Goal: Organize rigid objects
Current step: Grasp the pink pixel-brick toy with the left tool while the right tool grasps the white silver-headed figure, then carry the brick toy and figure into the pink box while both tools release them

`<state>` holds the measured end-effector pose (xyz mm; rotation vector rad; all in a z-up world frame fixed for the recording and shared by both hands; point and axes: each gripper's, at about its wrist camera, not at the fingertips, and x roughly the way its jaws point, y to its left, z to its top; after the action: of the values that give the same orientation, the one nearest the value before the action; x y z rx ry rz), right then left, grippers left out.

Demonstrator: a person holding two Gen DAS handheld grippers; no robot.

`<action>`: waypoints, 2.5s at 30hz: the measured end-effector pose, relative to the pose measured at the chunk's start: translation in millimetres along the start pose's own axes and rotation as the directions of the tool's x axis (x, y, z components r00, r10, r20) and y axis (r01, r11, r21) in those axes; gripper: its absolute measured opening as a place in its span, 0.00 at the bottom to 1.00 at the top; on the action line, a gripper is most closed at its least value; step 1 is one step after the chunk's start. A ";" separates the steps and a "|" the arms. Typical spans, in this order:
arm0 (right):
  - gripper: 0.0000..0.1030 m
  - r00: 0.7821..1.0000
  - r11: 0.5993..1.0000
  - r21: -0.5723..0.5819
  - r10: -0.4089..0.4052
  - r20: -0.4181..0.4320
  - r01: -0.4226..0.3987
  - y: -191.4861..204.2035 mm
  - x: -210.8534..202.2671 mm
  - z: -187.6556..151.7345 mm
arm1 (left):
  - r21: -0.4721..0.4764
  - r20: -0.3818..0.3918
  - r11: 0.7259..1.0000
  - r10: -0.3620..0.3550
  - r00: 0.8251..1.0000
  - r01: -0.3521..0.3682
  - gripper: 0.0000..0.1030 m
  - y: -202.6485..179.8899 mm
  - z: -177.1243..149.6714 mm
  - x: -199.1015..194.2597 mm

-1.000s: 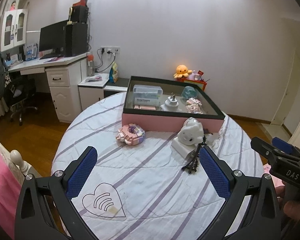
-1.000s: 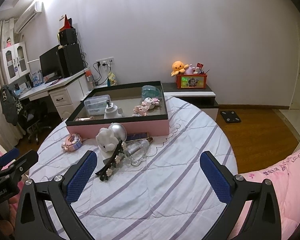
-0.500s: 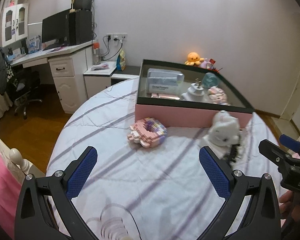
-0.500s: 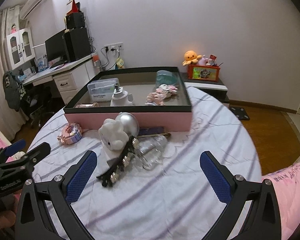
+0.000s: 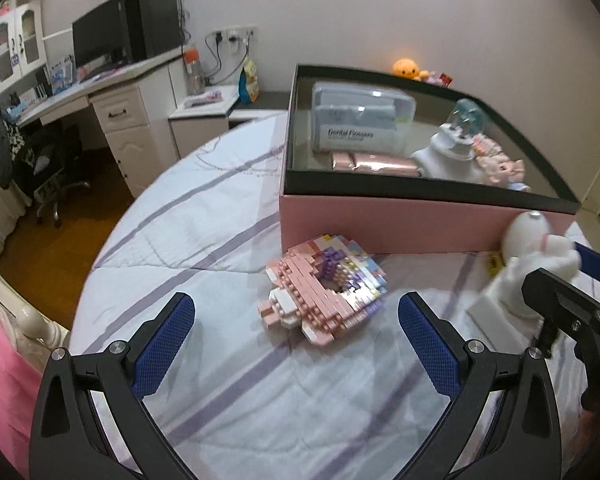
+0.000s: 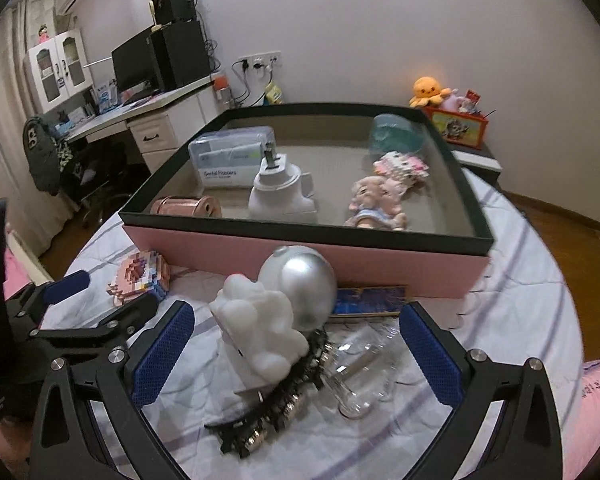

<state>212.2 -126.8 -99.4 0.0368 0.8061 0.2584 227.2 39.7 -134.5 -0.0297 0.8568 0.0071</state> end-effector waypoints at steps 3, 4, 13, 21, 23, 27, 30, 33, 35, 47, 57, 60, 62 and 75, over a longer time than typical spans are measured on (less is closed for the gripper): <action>0.77 1.000 1.000 0.001 0.014 -0.011 -0.014 -0.7 8.3 0.8 | -0.007 -0.040 1.000 -0.016 0.999 0.016 0.98 0.4 5.7 12.3; 0.71 1.000 1.000 -0.004 0.013 -0.016 -0.013 0.0 10.9 0.7 | -0.005 -0.042 1.000 -0.028 0.999 0.028 0.97 0.0 7.5 14.2; 0.71 0.999 0.999 -0.008 0.041 0.014 -0.041 -0.8 -1.6 -4.4 | -0.018 -0.007 0.992 -0.128 0.992 0.128 0.62 5.0 1.4 3.9; 0.71 0.995 0.997 0.025 0.070 0.068 -0.072 -9.2 -27.8 -1.1 | -0.024 0.041 0.989 -0.142 0.989 0.143 0.62 7.1 -11.8 -25.3; 0.71 0.994 0.997 0.029 0.073 0.083 -0.075 -10.1 -34.9 0.2 | -0.022 0.052 0.988 -0.151 0.987 0.152 0.62 5.9 -13.8 -33.7; 0.71 0.991 0.996 0.025 0.087 0.102 -0.090 -10.5 -46.4 -0.1 | -0.008 0.077 0.986 -0.163 0.984 0.164 0.62 1.7 -16.6 -51.7; 0.71 0.990 0.996 0.023 0.086 0.116 -0.089 -10.9 -54.9 -3.0 | 0.004 0.097 0.985 -0.174 0.980 0.174 0.62 -2.8 -16.8 -64.5; 0.71 0.989 0.996 0.025 0.084 0.123 -0.088 -14.2 -62.4 -6.7 | 0.012 0.117 0.983 -0.182 0.976 0.182 0.62 -5.6 -17.3 -76.6; 0.71 0.988 0.996 0.031 0.083 0.128 -0.088 -16.7 -66.6 -9.3 | 0.016 0.127 0.983 -0.185 0.975 0.184 0.62 -6.7 -15.4 -81.6; 0.71 0.986 0.996 0.049 0.066 0.154 -0.074 -28.6 -81.2 -11.6 | 0.044 0.181 0.981 -0.193 0.964 0.188 0.62 -14.9 -10.7 -107.5; 0.71 0.980 0.999 0.000 0.050 0.191 -0.051 -24.7 -87.2 13.5 | 0.051 0.242 0.978 -0.210 0.947 0.204 0.62 -11.5 14.5 -118.9; 0.71 0.977 0.999 -0.018 0.038 0.209 -0.035 -25.3 -86.3 32.4 | 0.052 0.268 0.977 -0.211 0.940 0.205 0.62 -9.4 32.9 -117.9; 0.72 0.977 0.999 -0.023 0.034 0.211 -0.030 -27.6 -82.6 43.8 | 0.051 0.281 0.978 -0.210 0.936 0.204 0.62 -8.2 45.6 -113.9; 0.72 0.990 1.000 0.006 -0.001 0.139 0.000 -47.6 -20.9 96.9 | 0.036 0.215 0.974 -0.224 0.951 0.222 0.62 -16.6 95.3 -39.7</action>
<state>278.1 -171.7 -23.6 0.0600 0.6686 0.2498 273.4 26.2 -41.7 -0.1131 0.6302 -0.2037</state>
